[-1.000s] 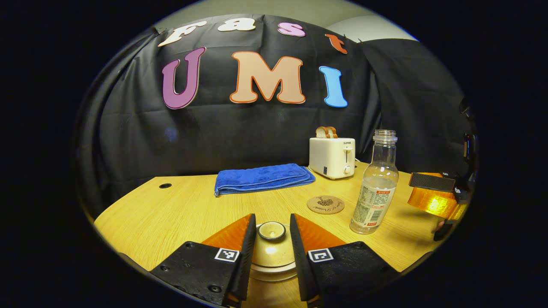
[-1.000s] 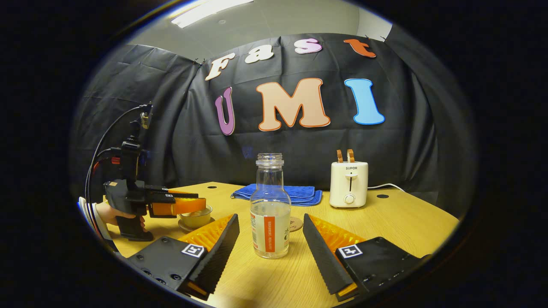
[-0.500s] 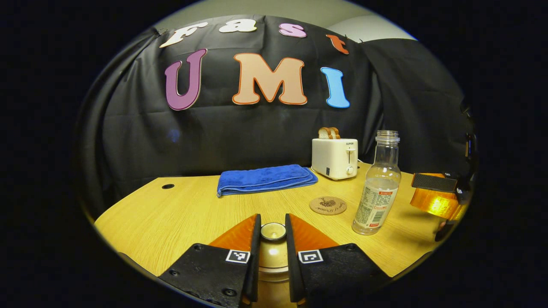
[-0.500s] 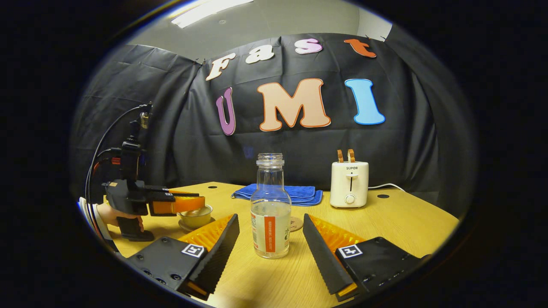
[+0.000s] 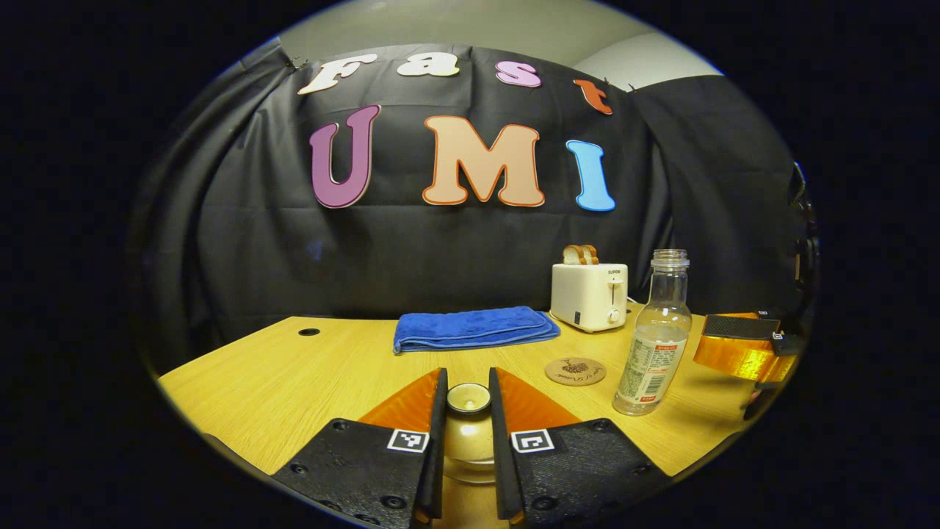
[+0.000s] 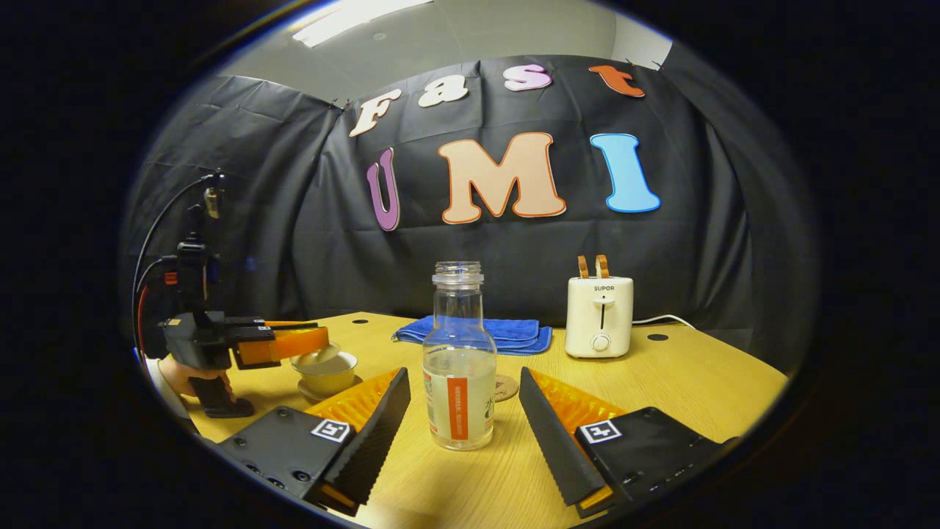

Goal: Open the teacup lid with one hand, grasp the water bottle and pour water into the teacup with the other hand; after pouring, place the water bottle on the coaster and then close the teacup lid.

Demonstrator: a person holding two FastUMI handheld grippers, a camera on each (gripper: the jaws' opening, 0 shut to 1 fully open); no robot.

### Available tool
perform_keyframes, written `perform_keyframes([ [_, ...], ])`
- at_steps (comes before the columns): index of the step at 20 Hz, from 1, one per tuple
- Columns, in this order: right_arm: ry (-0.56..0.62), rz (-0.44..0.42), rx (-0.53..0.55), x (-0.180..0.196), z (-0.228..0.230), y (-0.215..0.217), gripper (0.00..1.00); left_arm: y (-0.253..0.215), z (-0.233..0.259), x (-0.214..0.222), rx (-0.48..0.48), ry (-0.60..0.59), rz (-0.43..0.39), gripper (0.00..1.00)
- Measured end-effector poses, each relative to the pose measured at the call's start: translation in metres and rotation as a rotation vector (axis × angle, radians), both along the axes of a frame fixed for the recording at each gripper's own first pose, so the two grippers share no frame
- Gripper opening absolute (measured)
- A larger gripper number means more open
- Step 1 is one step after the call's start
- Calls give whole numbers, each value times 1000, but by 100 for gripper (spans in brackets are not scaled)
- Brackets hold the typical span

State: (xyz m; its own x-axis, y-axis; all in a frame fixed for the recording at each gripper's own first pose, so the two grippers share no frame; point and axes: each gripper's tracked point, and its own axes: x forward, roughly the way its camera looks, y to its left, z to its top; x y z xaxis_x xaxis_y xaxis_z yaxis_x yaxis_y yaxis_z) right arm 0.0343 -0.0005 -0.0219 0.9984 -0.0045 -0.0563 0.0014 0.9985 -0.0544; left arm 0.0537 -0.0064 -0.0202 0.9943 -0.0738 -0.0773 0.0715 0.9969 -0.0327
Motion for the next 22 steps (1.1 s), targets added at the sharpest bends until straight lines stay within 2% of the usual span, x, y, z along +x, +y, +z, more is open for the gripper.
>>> perform_keyframes([
  [3,0,-17,-2,11,0,-1,92,14,3,-8,2,-15,25,26],
  [4,6,-18,-1,15,-3,0,96,19,3,-11,2,-16,32,26],
  [5,11,-19,0,18,-4,0,92,23,3,-14,2,-16,38,26],
  [6,14,-18,-1,21,-4,2,96,28,2,-17,3,-16,44,26],
  [8,32,-16,-1,27,-8,4,92,39,3,-21,4,-16,59,26],
  [12,97,-7,-4,36,-20,9,92,64,4,-31,6,-12,94,26],
  [14,122,-9,-8,40,-24,9,100,76,2,-34,8,-12,115,26],
  [16,149,-11,-9,45,-29,10,100,87,3,-39,9,-11,131,26],
  [17,159,-14,-10,47,-30,10,92,92,3,-42,9,-11,142,26],
  [22,190,-34,-15,54,-37,10,96,107,3,-49,11,-13,163,26],
])
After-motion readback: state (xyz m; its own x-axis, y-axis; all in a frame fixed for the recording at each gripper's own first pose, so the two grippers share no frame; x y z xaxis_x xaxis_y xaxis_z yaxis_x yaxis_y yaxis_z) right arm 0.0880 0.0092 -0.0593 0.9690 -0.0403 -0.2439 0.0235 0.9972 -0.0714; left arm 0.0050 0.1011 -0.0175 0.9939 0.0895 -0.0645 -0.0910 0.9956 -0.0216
